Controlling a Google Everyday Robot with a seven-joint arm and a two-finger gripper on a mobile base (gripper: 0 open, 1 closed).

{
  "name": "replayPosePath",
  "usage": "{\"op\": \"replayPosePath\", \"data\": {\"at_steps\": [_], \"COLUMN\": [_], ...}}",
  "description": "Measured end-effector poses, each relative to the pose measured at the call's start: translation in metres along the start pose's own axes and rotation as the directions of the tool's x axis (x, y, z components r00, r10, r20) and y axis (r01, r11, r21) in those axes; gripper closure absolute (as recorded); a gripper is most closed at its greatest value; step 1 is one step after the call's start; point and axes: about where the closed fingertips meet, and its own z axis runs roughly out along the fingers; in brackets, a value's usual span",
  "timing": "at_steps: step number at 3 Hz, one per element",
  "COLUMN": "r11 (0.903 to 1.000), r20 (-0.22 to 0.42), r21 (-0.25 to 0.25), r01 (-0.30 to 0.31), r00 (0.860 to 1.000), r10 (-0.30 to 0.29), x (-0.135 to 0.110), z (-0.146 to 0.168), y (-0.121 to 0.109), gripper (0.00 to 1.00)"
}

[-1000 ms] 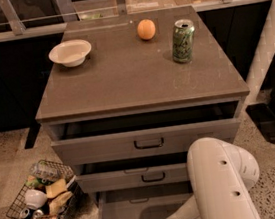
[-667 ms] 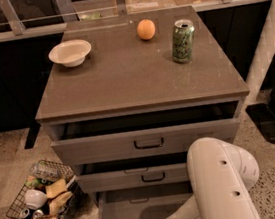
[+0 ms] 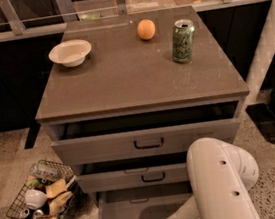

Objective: Pick green rice chip bag from bottom drawer and place on counter

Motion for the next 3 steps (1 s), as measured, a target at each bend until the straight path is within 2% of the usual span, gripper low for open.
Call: {"op": "replayPosePath", "data": {"at_steps": [2, 3], "r11": [0.9999, 0.9964], "r20": [0.018, 0.054], "r21": [-0.001, 0.034], "r01": [0.016, 0.078], "r00": [1.000, 0.995], "r10": [-0.016, -0.080], "x": [-0.005, -0.031], "z": [-0.011, -0.042], "y": [0.006, 0.022], "gripper": [1.00, 1.00]}}
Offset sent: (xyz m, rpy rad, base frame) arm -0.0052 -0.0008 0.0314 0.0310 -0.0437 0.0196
